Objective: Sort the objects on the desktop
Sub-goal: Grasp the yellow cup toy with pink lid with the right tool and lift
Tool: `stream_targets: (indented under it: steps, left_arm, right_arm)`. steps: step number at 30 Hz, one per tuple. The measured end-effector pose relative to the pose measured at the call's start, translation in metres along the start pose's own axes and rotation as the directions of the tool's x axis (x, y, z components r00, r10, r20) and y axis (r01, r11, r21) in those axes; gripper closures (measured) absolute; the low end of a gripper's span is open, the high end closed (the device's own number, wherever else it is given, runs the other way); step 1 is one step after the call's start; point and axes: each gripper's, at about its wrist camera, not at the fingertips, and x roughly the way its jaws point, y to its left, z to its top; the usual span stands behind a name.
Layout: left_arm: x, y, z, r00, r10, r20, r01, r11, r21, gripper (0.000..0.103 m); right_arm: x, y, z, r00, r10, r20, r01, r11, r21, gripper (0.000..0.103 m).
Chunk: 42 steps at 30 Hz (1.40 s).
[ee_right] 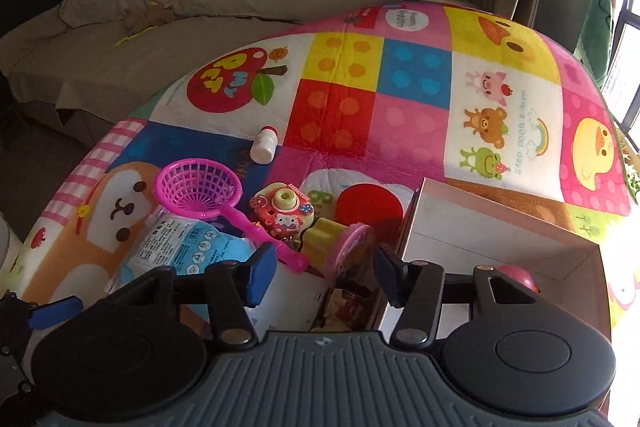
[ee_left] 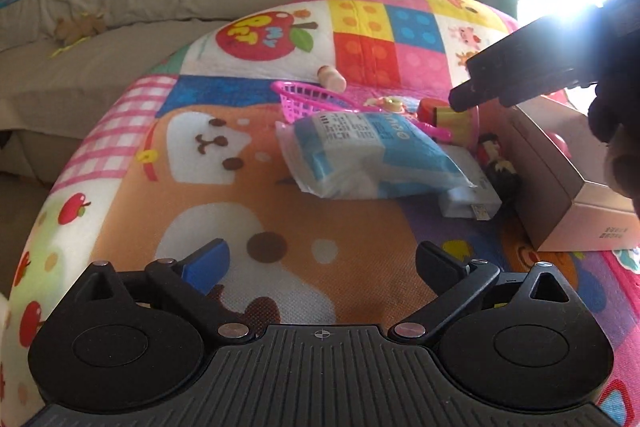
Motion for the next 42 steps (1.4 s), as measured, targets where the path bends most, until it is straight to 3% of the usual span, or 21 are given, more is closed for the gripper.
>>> stream_targets:
  steps: [6, 10, 14, 21, 29, 32, 35, 38, 40, 42]
  left_arm:
    - [-0.001, 0.001, -0.001, 1.000, -0.011, 0.004, 0.011, 1.000, -0.010, 0.000]
    - [-0.002, 0.003, -0.001, 1.000, -0.017, 0.005, 0.017, 1.000, -0.015, 0.000]
    - [-0.003, 0.003, -0.001, 1.000, -0.017, 0.000, 0.017, 1.000, -0.010, 0.000]
    - [-0.002, 0.004, -0.001, 1.000, -0.021, -0.005, 0.021, 1.000, -0.004, 0.000]
    - [-0.002, 0.004, -0.001, 1.000, -0.022, -0.005, 0.022, 1.000, -0.005, 0.000]
    - [-0.002, 0.003, -0.002, 1.000, -0.022, -0.004, 0.022, 1.000, -0.006, 0.000]
    - [-0.002, 0.003, -0.002, 1.000, -0.022, -0.004, 0.022, 1.000, -0.005, 0.000]
    - [-0.002, 0.002, -0.002, 1.000, -0.016, -0.006, 0.016, 1.000, 0.001, 0.000]
    - [-0.001, -0.001, -0.002, 1.000, -0.005, -0.009, 0.005, 1.000, 0.012, 0.000]
    - [0.000, -0.003, -0.002, 1.000, 0.006, -0.013, -0.006, 1.000, 0.023, 0.000]
  right_arm:
    - [0.052, 0.024, 0.014, 0.980, -0.156, -0.119, 0.149, 0.986, -0.070, 0.047]
    - [0.065, 0.029, 0.015, 0.972, -0.181, -0.148, 0.166, 0.980, -0.105, 0.050]
    - [0.057, 0.032, 0.011, 0.974, -0.120, -0.191, 0.101, 0.989, -0.108, 0.060]
    - [0.013, 0.043, -0.015, 0.971, 0.058, -0.231, -0.078, 0.994, -0.076, 0.061]
    - [-0.085, 0.005, -0.030, 0.988, 0.152, -0.039, -0.152, 0.988, 0.017, 0.061]
    - [-0.116, -0.011, -0.056, 0.988, 0.153, -0.032, -0.153, 0.988, 0.004, 0.061]
    - [-0.131, -0.027, -0.093, 0.993, 0.087, -0.082, -0.089, 0.996, -0.011, 0.061]
    - [-0.130, -0.039, -0.128, 0.991, -0.076, -0.113, 0.067, 0.995, -0.078, 0.061]
    - [-0.124, -0.038, -0.144, 0.973, -0.217, -0.082, 0.199, 0.963, -0.182, 0.061]
    - [-0.113, -0.031, -0.162, 0.941, -0.339, -0.015, 0.319, 0.897, -0.306, 0.061]
